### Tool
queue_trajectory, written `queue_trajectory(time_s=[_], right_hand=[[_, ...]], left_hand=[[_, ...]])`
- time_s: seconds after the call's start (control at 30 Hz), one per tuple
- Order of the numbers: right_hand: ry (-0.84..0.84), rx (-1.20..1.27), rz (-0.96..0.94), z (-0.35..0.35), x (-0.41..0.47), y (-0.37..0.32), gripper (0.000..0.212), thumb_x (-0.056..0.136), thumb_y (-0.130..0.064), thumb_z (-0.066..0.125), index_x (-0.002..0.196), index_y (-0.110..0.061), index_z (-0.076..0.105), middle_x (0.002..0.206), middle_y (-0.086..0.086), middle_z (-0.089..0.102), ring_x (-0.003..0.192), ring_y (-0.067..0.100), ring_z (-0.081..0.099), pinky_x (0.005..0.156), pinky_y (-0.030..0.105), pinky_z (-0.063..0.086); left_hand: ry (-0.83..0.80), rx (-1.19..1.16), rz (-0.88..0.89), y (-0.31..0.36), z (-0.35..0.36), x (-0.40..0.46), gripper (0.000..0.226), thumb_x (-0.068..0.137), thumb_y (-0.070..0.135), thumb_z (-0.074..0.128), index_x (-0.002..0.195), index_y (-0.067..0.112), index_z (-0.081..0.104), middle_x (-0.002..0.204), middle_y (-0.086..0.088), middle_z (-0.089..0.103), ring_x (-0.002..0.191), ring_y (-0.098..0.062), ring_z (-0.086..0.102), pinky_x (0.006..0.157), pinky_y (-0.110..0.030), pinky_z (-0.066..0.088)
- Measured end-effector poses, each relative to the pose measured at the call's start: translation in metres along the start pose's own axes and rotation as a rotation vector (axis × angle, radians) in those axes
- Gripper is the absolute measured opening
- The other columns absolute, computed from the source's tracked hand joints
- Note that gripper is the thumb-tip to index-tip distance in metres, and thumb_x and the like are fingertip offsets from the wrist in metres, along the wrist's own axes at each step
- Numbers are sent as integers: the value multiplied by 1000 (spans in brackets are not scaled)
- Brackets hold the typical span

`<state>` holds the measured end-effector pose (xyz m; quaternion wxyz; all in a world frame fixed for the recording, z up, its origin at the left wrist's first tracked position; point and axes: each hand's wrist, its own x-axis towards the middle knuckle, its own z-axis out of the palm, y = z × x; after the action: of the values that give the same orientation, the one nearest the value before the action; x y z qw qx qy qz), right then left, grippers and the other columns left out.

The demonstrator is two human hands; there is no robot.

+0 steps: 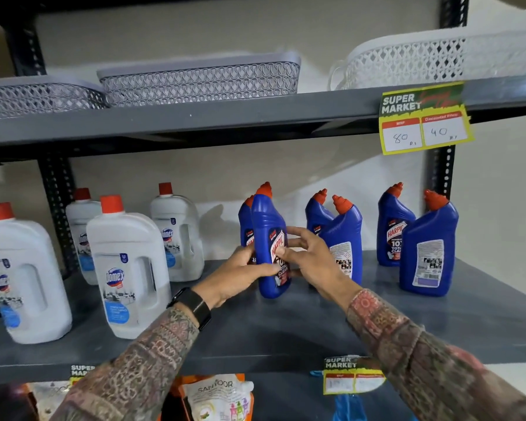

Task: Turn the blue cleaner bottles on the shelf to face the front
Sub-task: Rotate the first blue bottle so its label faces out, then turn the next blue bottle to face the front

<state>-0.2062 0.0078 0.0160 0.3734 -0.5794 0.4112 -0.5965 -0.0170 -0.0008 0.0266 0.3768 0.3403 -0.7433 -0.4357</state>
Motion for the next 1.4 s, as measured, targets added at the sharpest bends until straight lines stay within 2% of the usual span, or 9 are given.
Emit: queue_trajectory(time_s=[0.23, 0.33, 0.47, 0.7, 0.9, 1.0, 1.13, 1.27, 1.4], right_hand=[[-96, -62, 40, -9, 4, -2, 45, 93, -10, 74, 134, -19, 58, 119, 8, 71, 98, 21, 77, 73, 34, 64], [12, -226, 14, -4, 6, 4, 48, 86, -6, 80, 125, -20, 57, 112, 7, 72, 96, 24, 76, 76, 40, 66], [99, -358, -13, 3, 1, 16, 48, 83, -11, 84, 118, -26, 55, 101, -4, 71, 88, 15, 75, 70, 30, 64], [126, -400, 22, 12, -10, 31, 46, 85, -12, 82, 120, -24, 55, 101, -9, 71, 94, 12, 73, 84, 42, 65], [118, -383, 8, 15, -24, 31, 59, 87, -9, 80, 139, -16, 53, 117, -3, 72, 103, 12, 72, 92, 45, 62], [158, -363, -34, 7, -36, 24, 59, 89, -6, 77, 142, -15, 51, 107, -11, 68, 90, 2, 72, 78, 27, 64], [331, -440, -222, -28, -48, 4, 43, 92, -9, 74, 130, -22, 61, 104, -13, 68, 87, -1, 69, 70, 11, 55], [544, -448, -324, -73, -47, -9, 37, 92, -15, 74, 124, -30, 60, 108, -14, 67, 92, -1, 66, 73, 13, 53], [555, -498, -211, -122, -35, -1, 47, 92, -19, 74, 133, -27, 53, 116, -8, 61, 99, 11, 65, 78, 25, 52]], left_hand=[[207, 32, 77, -13, -12, 5, 43, 93, 8, 75, 120, 40, 63, 114, 4, 75, 97, -11, 76, 83, -34, 64], [232, 128, 97, -18, -8, 7, 46, 96, 12, 71, 125, 45, 58, 117, 12, 73, 97, -4, 75, 86, -33, 63], [222, 138, 87, -27, -6, 6, 45, 98, 9, 67, 123, 46, 56, 113, 18, 71, 98, 0, 72, 81, -25, 62], [191, 100, 47, -47, -3, 1, 51, 101, 11, 64, 147, 27, 51, 124, 11, 71, 105, 2, 70, 93, -33, 61], [187, 162, 40, -46, -3, -5, 62, 102, 18, 64, 157, 32, 39, 135, 8, 66, 110, 0, 66, 94, -31, 60], [409, 192, 84, -42, 0, -14, 64, 99, 22, 68, 156, 29, 40, 128, 9, 66, 101, 6, 65, 77, -13, 52], [680, 198, 271, -22, 22, -23, 36, 97, 16, 66, 132, 25, 65, 110, 9, 73, 91, 1, 69, 77, -17, 56], [464, 145, 311, 1, 64, -12, 24, 98, 20, 66, 120, 26, 73, 96, 11, 75, 88, -5, 73, 77, -20, 58], [264, 217, 212, 9, 112, 29, 45, 101, 26, 64, 146, 25, 56, 119, 14, 70, 98, 3, 70, 75, -8, 53]])
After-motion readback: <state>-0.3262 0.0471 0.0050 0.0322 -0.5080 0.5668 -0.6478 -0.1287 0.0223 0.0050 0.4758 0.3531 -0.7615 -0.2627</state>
